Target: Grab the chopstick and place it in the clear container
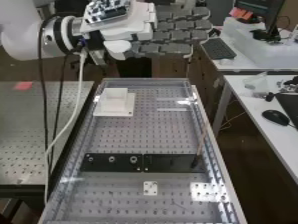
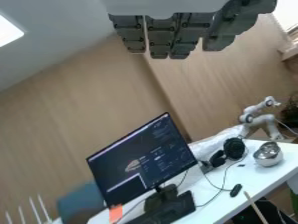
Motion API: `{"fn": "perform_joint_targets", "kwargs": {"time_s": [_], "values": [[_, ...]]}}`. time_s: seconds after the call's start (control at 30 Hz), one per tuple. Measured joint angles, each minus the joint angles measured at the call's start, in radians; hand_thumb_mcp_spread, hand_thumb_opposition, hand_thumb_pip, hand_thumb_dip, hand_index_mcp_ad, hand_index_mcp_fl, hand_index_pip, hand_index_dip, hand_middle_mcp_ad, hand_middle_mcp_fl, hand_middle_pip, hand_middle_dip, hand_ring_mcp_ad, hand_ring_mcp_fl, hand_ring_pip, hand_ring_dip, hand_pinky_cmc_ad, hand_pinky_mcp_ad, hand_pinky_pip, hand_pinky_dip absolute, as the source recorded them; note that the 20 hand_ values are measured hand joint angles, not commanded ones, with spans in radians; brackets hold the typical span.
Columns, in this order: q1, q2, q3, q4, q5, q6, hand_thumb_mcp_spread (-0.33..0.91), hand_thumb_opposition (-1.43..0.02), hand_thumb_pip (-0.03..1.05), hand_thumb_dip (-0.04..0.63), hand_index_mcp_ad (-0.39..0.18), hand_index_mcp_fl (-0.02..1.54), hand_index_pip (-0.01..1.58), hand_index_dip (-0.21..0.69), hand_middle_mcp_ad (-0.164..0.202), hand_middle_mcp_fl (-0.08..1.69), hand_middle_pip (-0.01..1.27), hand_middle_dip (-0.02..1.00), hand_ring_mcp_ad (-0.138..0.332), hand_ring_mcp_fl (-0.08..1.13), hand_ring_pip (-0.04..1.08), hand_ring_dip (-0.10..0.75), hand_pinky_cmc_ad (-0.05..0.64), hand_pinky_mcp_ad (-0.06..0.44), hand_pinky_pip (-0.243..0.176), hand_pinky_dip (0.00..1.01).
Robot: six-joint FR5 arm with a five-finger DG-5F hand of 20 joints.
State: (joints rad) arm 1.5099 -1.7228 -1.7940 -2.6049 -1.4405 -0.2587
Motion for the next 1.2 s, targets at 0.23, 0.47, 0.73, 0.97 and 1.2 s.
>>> {"fn": "perform_joint_targets", "kwargs": {"time_s": [0.23, 0.47, 0.73, 0.97, 1.2], "values": [[-0.017, -0.072, -0.023, 0.101, 0.058, 0.201, 0.15, -0.17, 0.38, 0.065, 0.03, 0.17, 0.02, 0.077, 0.03, 0.18, 0.05, 0.09, 0.005, 0.01, 0.02, 0.028, -0.045, 0.066, -0.012, 0.02], [-0.031, -0.132, -0.013, 0.136, 0.108, 0.317, 0.32, -0.57, 0.67, 0.232, 0.019, 0.28, 0.05, 0.304, 0.024, 0.32, 0.09, 0.47, 0.007, 0.02, 0.07, 0.103, 0.099, 0.201, -0.063, 0.08], [-0.044, -0.172, 0.004, 0.153, 0.11, 0.383, 0.32, -0.7, 0.8, 0.295, 0.019, 0.29, 0.13, 0.321, 0.024, 0.38, 0.1, 0.58, 0.005, 0.01, 0.08, 0.152, 0.145, 0.248, -0.075, 0.09], [-0.058, -0.248, 0.036, 0.151, 0.121, 0.569, 0.32, -0.73, 0.82, 0.339, 0.017, 0.33, 0.35, 0.321, 0.024, 0.49, 0.11, 0.62, 0.024, 0.12, 0.09, 0.199, 0.197, 0.248, -0.089, 0.1], [-0.073, -0.308, 0.076, 0.135, 0.115, 0.667, 0.33, -0.76, 0.82, 0.344, 0.009, 0.44, 0.5, 0.267, 0.028, 0.51, 0.11, 0.63, 0.024, 0.13, 0.08, 0.208, 0.194, 0.248, -0.089, 0.11]]}}
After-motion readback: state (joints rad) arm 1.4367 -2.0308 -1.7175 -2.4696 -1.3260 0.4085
